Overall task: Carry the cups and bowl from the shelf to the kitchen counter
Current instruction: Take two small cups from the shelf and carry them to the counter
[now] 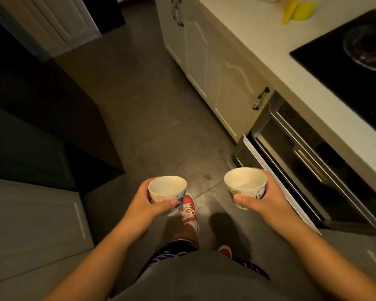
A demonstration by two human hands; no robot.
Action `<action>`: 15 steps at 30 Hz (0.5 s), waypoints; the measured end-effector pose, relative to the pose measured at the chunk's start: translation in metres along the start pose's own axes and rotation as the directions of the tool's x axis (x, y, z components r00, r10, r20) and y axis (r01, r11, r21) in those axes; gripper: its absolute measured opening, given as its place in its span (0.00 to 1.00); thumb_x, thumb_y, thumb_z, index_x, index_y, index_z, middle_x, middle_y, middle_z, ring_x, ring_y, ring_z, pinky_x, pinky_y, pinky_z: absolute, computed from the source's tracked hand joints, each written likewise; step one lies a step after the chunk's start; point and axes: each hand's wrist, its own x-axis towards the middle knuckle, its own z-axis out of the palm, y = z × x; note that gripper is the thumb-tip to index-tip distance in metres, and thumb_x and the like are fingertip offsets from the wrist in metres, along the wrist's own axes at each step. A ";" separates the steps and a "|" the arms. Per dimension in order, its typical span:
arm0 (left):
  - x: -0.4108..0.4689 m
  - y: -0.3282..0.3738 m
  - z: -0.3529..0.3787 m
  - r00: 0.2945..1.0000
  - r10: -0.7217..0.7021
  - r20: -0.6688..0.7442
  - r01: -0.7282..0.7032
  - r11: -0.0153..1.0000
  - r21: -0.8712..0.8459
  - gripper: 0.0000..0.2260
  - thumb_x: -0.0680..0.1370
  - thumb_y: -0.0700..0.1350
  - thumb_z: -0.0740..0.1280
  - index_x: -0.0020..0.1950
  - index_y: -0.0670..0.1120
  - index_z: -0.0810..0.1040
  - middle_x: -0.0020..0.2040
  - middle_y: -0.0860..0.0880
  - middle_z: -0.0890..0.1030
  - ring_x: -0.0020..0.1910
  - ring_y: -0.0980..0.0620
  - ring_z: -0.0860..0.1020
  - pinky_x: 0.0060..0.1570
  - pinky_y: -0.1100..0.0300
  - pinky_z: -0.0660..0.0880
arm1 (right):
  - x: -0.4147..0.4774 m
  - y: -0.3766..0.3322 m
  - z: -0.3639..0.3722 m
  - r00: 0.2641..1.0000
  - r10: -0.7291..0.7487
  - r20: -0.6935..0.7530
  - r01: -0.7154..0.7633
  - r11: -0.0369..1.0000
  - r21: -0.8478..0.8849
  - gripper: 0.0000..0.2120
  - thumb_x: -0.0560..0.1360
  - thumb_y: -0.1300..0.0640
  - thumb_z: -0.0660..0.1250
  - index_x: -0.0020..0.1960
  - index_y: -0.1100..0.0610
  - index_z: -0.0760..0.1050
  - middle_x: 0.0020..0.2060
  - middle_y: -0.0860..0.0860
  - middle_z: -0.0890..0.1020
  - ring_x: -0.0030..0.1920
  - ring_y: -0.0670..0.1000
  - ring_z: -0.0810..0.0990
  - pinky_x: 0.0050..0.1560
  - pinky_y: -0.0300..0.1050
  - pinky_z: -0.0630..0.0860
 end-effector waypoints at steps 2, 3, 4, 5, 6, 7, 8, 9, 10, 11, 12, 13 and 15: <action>0.028 0.011 -0.018 0.999 -0.008 -0.031 0.008 1.000 -0.017 0.36 0.58 0.51 0.82 0.64 0.54 0.72 0.59 0.51 0.79 0.57 0.50 0.79 0.43 0.65 0.81 | 0.039 -0.019 0.016 1.000 0.014 0.026 -0.015 1.000 0.007 0.37 0.64 0.59 0.79 0.67 0.46 0.66 0.55 0.43 0.75 0.54 0.47 0.77 0.38 0.29 0.78; 0.043 0.018 -0.027 0.999 -0.011 -0.038 0.010 1.000 -0.029 0.38 0.58 0.51 0.83 0.64 0.54 0.72 0.59 0.51 0.79 0.57 0.50 0.80 0.42 0.65 0.81 | 0.057 -0.028 0.023 0.999 0.017 0.027 -0.017 1.000 0.020 0.37 0.63 0.60 0.79 0.67 0.47 0.67 0.55 0.44 0.76 0.54 0.47 0.77 0.38 0.31 0.79; 0.058 0.025 -0.036 0.999 -0.012 -0.040 0.011 0.999 -0.033 0.37 0.59 0.50 0.84 0.64 0.54 0.72 0.57 0.52 0.80 0.55 0.50 0.81 0.41 0.65 0.81 | 0.074 -0.036 0.029 1.000 0.016 0.021 -0.016 1.000 0.023 0.37 0.62 0.61 0.79 0.66 0.48 0.68 0.55 0.44 0.77 0.54 0.47 0.78 0.39 0.32 0.79; 0.072 0.033 -0.044 0.999 -0.012 -0.031 0.011 0.999 -0.032 0.35 0.60 0.50 0.83 0.63 0.55 0.72 0.55 0.53 0.81 0.53 0.51 0.82 0.41 0.66 0.80 | 0.088 -0.043 0.034 1.000 0.016 0.009 -0.016 1.000 0.013 0.37 0.62 0.62 0.80 0.66 0.49 0.68 0.55 0.44 0.77 0.54 0.47 0.78 0.39 0.32 0.79; 0.087 0.041 -0.051 1.000 -0.005 -0.009 0.005 1.000 -0.028 0.33 0.61 0.49 0.83 0.62 0.57 0.73 0.54 0.54 0.82 0.52 0.54 0.82 0.40 0.66 0.80 | 0.100 -0.050 0.038 1.000 0.012 -0.006 -0.012 1.000 -0.003 0.37 0.62 0.63 0.80 0.66 0.50 0.68 0.54 0.44 0.77 0.53 0.46 0.78 0.39 0.31 0.79; 0.101 0.050 -0.057 1.000 0.010 0.015 -0.010 1.000 -0.022 0.32 0.61 0.50 0.83 0.62 0.58 0.73 0.54 0.54 0.82 0.52 0.57 0.82 0.40 0.67 0.80 | 0.111 -0.057 0.039 1.000 0.004 -0.023 -0.005 1.000 -0.007 0.36 0.62 0.63 0.80 0.65 0.50 0.69 0.54 0.44 0.78 0.53 0.46 0.79 0.39 0.31 0.79; 0.116 0.060 -0.062 0.999 0.026 0.031 -0.026 1.000 -0.009 0.33 0.61 0.51 0.82 0.62 0.57 0.73 0.54 0.53 0.82 0.51 0.59 0.82 0.40 0.67 0.80 | 0.121 -0.064 0.040 0.999 0.004 -0.039 -0.004 1.000 0.000 0.36 0.62 0.64 0.80 0.64 0.49 0.69 0.54 0.44 0.78 0.53 0.46 0.79 0.38 0.31 0.79; 0.130 0.071 -0.065 0.999 0.036 0.039 -0.037 0.999 0.011 0.33 0.60 0.53 0.82 0.62 0.57 0.73 0.54 0.53 0.81 0.51 0.60 0.82 0.40 0.67 0.80 | 0.130 -0.070 0.038 0.998 0.017 -0.056 -0.016 1.000 0.010 0.35 0.62 0.64 0.80 0.63 0.47 0.70 0.53 0.44 0.79 0.52 0.46 0.79 0.37 0.31 0.78; 0.144 0.082 -0.066 0.998 0.044 0.047 -0.045 0.999 0.029 0.34 0.58 0.54 0.81 0.61 0.58 0.72 0.55 0.54 0.80 0.51 0.62 0.81 0.40 0.68 0.80 | 0.137 -0.076 0.036 0.997 0.033 -0.077 -0.032 0.999 0.013 0.34 0.62 0.64 0.80 0.61 0.45 0.70 0.53 0.44 0.79 0.51 0.46 0.79 0.36 0.31 0.78; 0.157 0.092 -0.065 0.997 0.052 0.062 -0.054 0.998 0.043 0.34 0.58 0.56 0.81 0.60 0.60 0.72 0.55 0.55 0.80 0.51 0.63 0.81 0.39 0.68 0.79 | 0.143 -0.081 0.033 0.994 0.045 -0.103 -0.043 0.999 0.016 0.34 0.62 0.64 0.80 0.60 0.44 0.70 0.52 0.45 0.79 0.51 0.46 0.79 0.35 0.31 0.78; 0.172 0.102 -0.063 0.995 0.060 0.084 -0.064 0.996 0.055 0.33 0.58 0.56 0.81 0.60 0.61 0.72 0.56 0.55 0.79 0.52 0.61 0.81 0.40 0.68 0.80 | 0.149 -0.084 0.029 0.991 0.051 -0.128 -0.049 0.999 0.021 0.34 0.62 0.65 0.80 0.60 0.46 0.70 0.52 0.47 0.79 0.51 0.47 0.79 0.36 0.33 0.78; 0.185 0.111 -0.060 0.992 0.068 0.110 -0.075 0.995 0.065 0.33 0.59 0.55 0.81 0.60 0.61 0.72 0.57 0.55 0.79 0.53 0.58 0.81 0.42 0.66 0.81 | 0.154 -0.087 0.024 0.987 0.059 -0.148 -0.055 0.998 0.030 0.34 0.62 0.66 0.80 0.62 0.48 0.70 0.53 0.49 0.79 0.52 0.48 0.79 0.38 0.35 0.78; 0.214 0.128 -0.051 0.984 0.080 0.160 -0.092 0.993 0.071 0.35 0.59 0.55 0.81 0.63 0.59 0.71 0.59 0.53 0.79 0.56 0.51 0.80 0.46 0.60 0.82 | 0.162 -0.092 0.014 0.982 0.078 -0.170 -0.069 0.996 0.058 0.33 0.62 0.66 0.79 0.62 0.48 0.71 0.53 0.51 0.80 0.52 0.51 0.80 0.39 0.38 0.79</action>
